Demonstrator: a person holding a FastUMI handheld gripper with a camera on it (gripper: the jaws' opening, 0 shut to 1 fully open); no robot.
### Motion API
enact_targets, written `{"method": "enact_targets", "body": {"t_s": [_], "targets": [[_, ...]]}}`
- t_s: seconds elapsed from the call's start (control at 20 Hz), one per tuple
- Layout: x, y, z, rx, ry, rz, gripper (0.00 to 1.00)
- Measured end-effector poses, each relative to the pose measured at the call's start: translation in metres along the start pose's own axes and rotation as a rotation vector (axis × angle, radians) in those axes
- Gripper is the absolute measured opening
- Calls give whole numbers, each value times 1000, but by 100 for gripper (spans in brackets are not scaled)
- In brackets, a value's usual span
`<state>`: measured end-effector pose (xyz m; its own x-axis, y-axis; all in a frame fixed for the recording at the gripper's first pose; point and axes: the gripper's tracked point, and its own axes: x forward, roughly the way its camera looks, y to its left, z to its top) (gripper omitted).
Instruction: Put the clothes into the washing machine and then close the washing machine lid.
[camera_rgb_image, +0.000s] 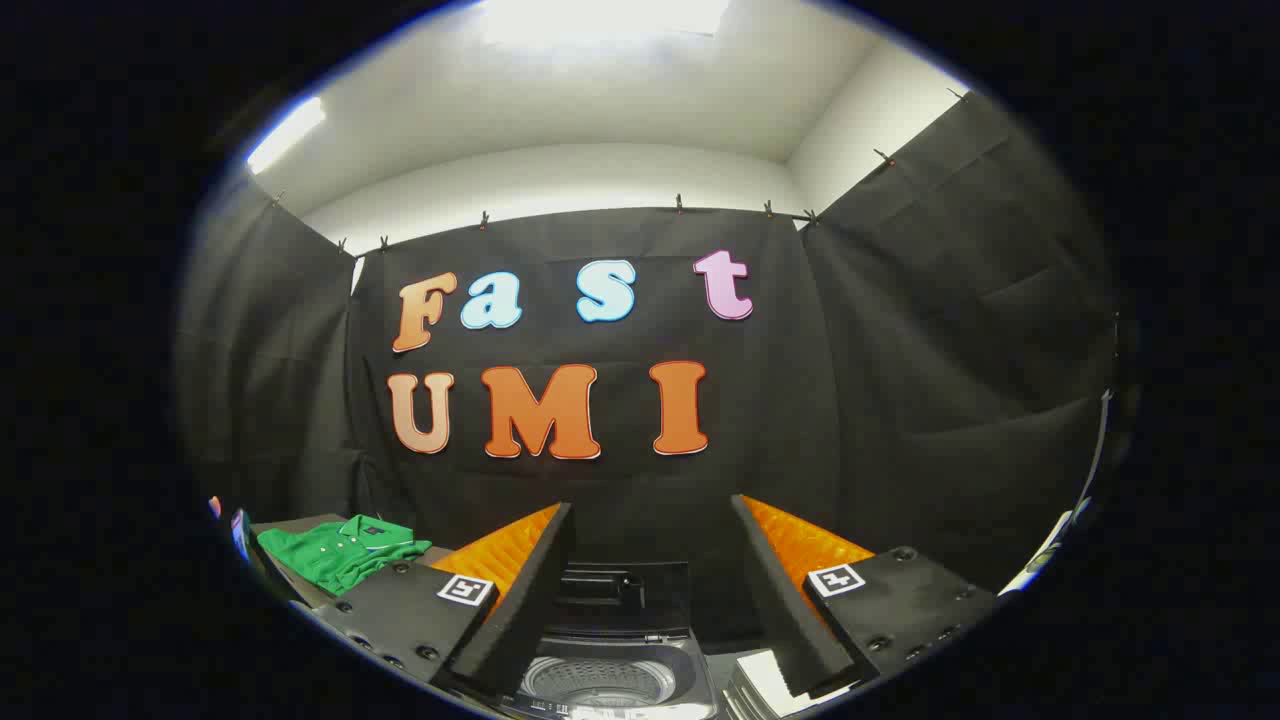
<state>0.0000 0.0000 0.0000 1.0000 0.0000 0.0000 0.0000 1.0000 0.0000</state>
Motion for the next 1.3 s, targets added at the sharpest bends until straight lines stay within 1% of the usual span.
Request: {"method": "enact_targets", "body": {"t_s": [0.25, 0.65, 1.15, 1.3], "targets": [[3, 0, -2, -29, 11, 2, 98], [9, 7, -6, -23, 24, 24, 98], [11, 14, -8, -52, 30, 34, 98], [11, 15, -8, -56, 30, 25, 98]]}}
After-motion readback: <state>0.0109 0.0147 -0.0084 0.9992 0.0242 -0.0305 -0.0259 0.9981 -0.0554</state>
